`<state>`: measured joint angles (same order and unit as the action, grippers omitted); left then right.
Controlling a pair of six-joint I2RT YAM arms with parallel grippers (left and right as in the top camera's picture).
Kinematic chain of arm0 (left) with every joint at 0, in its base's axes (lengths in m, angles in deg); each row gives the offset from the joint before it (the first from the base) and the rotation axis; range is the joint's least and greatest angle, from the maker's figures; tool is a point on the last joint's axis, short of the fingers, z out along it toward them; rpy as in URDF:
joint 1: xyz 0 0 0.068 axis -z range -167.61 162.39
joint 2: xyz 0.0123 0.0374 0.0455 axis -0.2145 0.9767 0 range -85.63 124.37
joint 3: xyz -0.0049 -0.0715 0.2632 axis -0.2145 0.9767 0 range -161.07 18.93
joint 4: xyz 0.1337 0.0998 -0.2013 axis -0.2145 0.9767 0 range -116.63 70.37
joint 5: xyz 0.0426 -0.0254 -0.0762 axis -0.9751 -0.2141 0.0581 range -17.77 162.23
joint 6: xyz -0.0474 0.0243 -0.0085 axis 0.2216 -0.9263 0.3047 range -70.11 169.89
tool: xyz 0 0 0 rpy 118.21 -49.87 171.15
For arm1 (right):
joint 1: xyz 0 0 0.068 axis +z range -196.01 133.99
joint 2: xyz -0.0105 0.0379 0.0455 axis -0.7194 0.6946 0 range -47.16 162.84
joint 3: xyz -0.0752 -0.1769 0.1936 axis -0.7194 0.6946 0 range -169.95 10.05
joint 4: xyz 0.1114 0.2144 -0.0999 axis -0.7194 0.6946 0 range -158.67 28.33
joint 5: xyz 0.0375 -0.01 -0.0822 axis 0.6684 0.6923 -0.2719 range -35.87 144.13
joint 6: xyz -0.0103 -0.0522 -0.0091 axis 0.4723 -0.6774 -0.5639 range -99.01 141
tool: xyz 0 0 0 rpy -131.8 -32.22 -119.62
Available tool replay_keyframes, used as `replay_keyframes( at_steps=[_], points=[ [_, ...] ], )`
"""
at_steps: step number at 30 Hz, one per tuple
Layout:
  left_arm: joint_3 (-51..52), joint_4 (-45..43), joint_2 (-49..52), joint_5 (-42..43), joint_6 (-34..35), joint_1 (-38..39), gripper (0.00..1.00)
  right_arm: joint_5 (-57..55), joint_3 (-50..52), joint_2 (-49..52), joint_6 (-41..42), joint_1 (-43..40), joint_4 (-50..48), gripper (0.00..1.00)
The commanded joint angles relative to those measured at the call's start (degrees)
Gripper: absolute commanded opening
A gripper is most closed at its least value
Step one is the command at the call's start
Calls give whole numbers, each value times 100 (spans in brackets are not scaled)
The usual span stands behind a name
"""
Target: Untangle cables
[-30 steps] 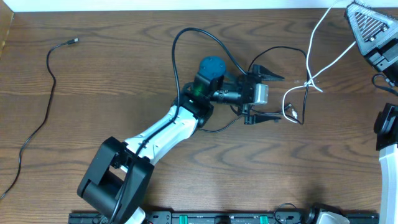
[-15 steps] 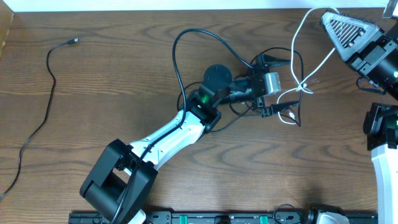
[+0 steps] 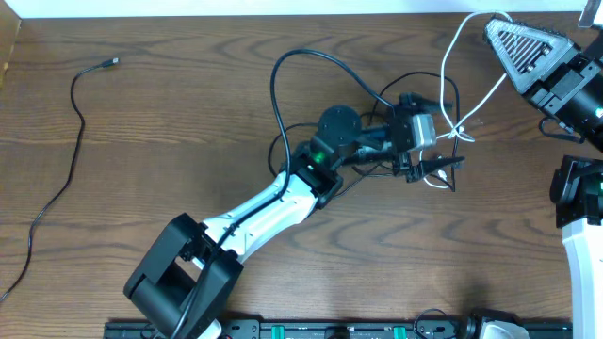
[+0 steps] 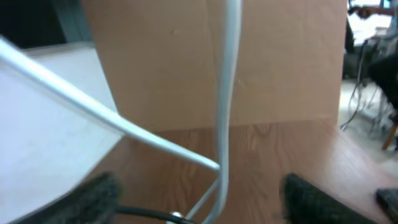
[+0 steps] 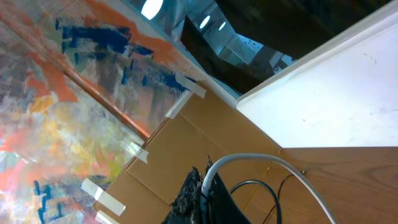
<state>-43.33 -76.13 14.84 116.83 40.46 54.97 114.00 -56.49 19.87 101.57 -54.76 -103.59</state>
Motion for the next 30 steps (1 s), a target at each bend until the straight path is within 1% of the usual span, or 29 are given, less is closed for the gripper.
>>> replay_keyframes(
  at_steps=[1, 3, 5, 7, 8, 9, 10, 14, 15, 17, 20, 22, 26, 30],
  points=[
    [-44, -31, -52, -57, 11, 7, 56, 48, -44, -26, 63, 98, -22, 1],
    [-44, -31, -52, -57, 11, 9, 40, 44, -44, -26, 61, 96, -24, 1],
    [-44, -22, -52, -57, 11, 9, 27, 39, -44, -26, 61, 96, -24, 1],
    [-44, 22, -52, -61, 9, 7, 20, 24, -44, -26, 63, 96, -24, 1],
    [-44, 68, -52, -76, 9, -4, 19, 22, -44, -26, 63, 94, -24, 1],
    [-44, 109, -52, -76, 9, -13, 12, 11, -44, -26, 63, 92, -24, 1],
    [-44, 192, -52, -76, 9, -46, 8, 2, -44, -26, 63, 92, -24, 1],
    [-44, 804, -52, -74, 13, -409, 8, -48, -44, -26, 61, 92, -26, 1],
    [-44, 1161, -52, -74, 15, -647, 8, -63, -44, -26, 59, 92, -24, 1],
    [-44, 1462, -52, -74, 17, -872, 7, -92, -44, -26, 57, 92, -24, 1],
    [-44, 1919, -55, -74, 236, -1368, 8, -151, -44, -26, 55, 92, -24, 1],
    [-44, 2072, -55, -72, 529, -1641, 8, -173, -44, -26, 55, 92, -24, 1],
    [-44, 2094, -55, -68, 979, -1921, 8, -195, -44, -26, 48, 92, -24, 1],
    [-44, 2096, -55, -2, 1003, -1928, 8, -326, -44, -26, 33, 92, -66, 1]
  ],
)
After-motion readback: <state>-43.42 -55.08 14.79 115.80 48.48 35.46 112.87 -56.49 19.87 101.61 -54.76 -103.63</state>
